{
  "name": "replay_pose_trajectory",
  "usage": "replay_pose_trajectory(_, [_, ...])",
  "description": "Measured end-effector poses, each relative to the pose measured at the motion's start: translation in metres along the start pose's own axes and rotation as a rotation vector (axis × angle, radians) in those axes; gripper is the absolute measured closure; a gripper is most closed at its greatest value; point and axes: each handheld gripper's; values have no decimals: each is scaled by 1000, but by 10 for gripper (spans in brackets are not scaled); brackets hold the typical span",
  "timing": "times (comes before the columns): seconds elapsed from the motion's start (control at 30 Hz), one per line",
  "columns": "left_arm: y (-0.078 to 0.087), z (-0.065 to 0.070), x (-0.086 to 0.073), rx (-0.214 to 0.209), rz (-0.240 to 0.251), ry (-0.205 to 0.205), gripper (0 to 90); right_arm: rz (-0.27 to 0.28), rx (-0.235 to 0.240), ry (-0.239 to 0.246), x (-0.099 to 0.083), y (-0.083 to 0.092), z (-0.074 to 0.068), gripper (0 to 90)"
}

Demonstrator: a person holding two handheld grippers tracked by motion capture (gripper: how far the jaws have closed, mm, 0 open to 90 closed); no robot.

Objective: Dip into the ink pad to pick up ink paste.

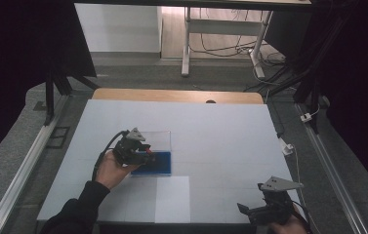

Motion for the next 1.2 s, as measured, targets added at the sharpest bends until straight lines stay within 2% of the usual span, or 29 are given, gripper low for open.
replay_pose_trajectory(0.23, [8, -3, -7, 5, 0, 29, 580, 2, 2, -3, 0, 0, 0, 0])
replay_pose_trajectory(0.4, [17, 1, -16, 38, -4, 16, 581, 4, 1, -4, 0, 0, 0, 1])
replay_pose_trajectory(0.57, [22, 2, -24, 37, 7, 43, 581, 2, 0, -3, 0, 0, 0, 1])
replay_pose_trajectory(0.9, [5, 0, -27, 25, -38, 48, 582, -4, -5, 1, 0, 0, -1, 1])
replay_pose_trajectory(1.0, [0, -2, -29, 39, -60, 42, 582, -4, -6, 2, 0, 0, -1, 1])
replay_pose_trajectory(1.2, [-6, -8, -32, 41, -81, 70, 582, -5, -6, 4, 0, 0, -1, 1])
Point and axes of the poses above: each handheld gripper's, and its own axes: y roughly backward along the jaws, x roughly out of its top, z roughly to its right, and after that the axes turned 10 degrees about -z, right-handed
